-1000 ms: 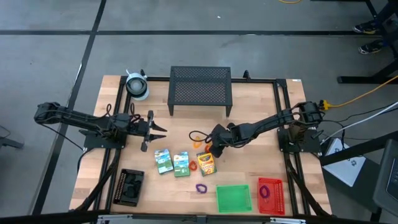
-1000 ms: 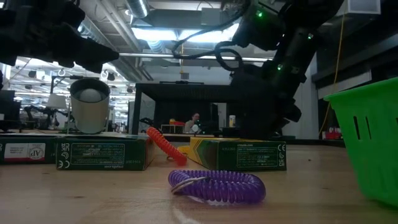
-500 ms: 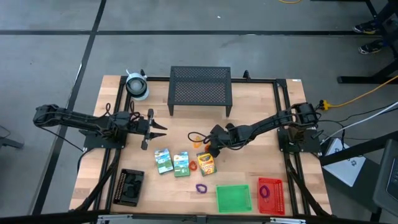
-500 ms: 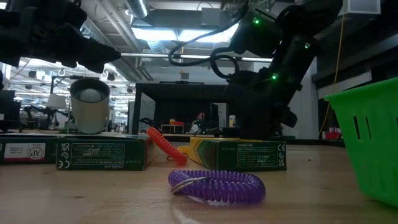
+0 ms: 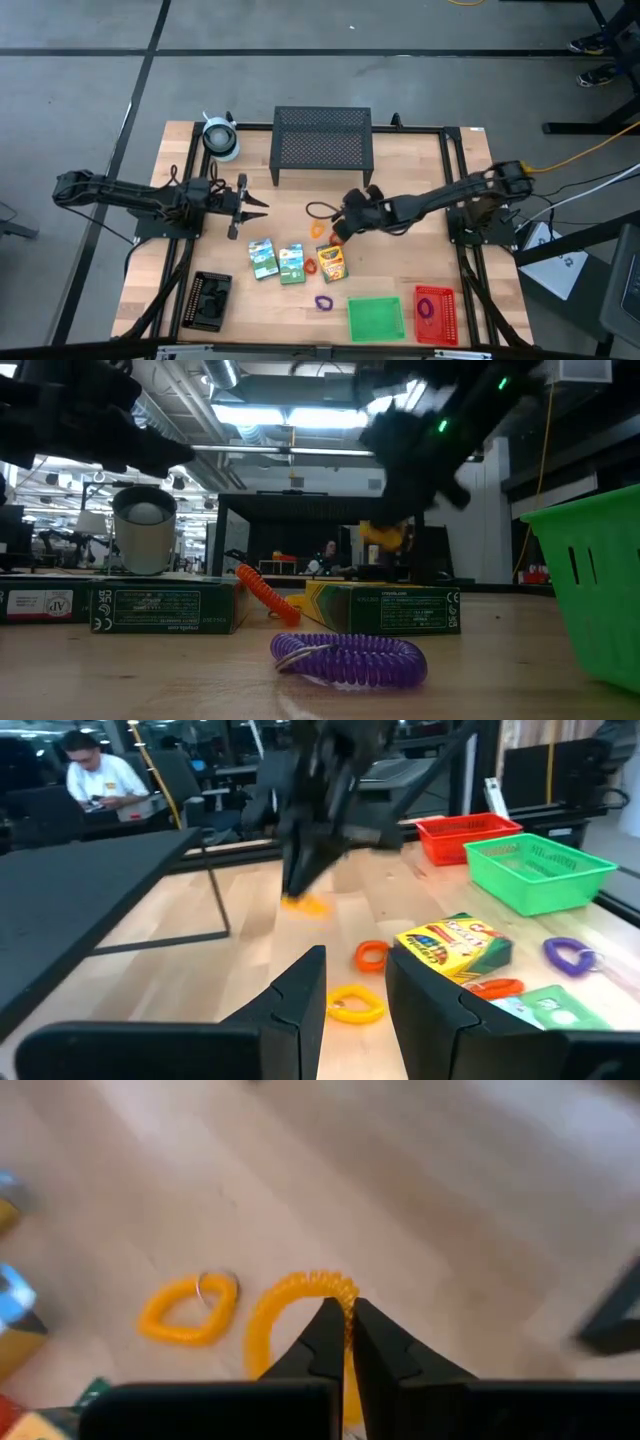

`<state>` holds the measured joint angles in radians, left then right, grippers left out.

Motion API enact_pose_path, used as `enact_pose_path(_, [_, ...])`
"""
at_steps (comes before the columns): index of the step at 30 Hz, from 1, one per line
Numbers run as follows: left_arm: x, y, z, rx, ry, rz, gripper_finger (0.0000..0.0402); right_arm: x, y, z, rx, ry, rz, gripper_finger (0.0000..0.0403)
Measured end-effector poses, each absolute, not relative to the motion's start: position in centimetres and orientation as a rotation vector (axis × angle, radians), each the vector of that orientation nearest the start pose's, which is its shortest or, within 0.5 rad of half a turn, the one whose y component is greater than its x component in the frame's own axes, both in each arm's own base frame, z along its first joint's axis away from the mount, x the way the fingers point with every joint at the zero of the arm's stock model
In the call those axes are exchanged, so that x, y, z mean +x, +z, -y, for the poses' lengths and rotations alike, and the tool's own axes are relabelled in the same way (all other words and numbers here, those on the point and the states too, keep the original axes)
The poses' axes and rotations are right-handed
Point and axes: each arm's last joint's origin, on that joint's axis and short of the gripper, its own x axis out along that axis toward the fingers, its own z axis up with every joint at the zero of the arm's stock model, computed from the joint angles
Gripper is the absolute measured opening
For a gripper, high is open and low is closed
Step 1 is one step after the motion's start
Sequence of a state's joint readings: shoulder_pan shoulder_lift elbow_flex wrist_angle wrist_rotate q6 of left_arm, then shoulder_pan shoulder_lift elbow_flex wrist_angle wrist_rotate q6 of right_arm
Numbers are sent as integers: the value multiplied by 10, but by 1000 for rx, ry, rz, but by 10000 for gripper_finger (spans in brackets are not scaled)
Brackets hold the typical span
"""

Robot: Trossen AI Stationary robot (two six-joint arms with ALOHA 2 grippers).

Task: Pick & Place Office Desk Supplies
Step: Put the yellow spring keychain into the red bin

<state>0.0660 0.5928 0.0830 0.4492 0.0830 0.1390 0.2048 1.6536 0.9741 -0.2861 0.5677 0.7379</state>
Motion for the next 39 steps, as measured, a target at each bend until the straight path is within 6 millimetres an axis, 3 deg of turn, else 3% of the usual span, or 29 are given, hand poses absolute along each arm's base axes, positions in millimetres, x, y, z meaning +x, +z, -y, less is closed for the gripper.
enact_pose_path(5, [140,177,-10,81,-67,-65,102,290,217,-59,222,-700,-665,6])
enact_pose_path(9, [139,170,-9,12,-93,-138,102,267,227,-66,178,-760,-683,5])
enact_pose_path(13, [136,158,-8,-26,-104,-191,102,252,227,-73,170,-806,-703,5])
enact_pose_path(21, [134,156,-7,-51,-100,-125,102,248,225,-78,190,-795,-733,5])
enact_pose_path(30, [134,155,-9,-5,-96,-128,102,230,218,-74,275,-850,-946,5])
enact_pose_path(34, [136,160,-9,45,-102,-116,102,224,217,-74,288,-878,-999,5])
enact_pose_path(39, [141,184,-10,125,-96,-42,102,215,218,-80,303,-901,-1013,5])
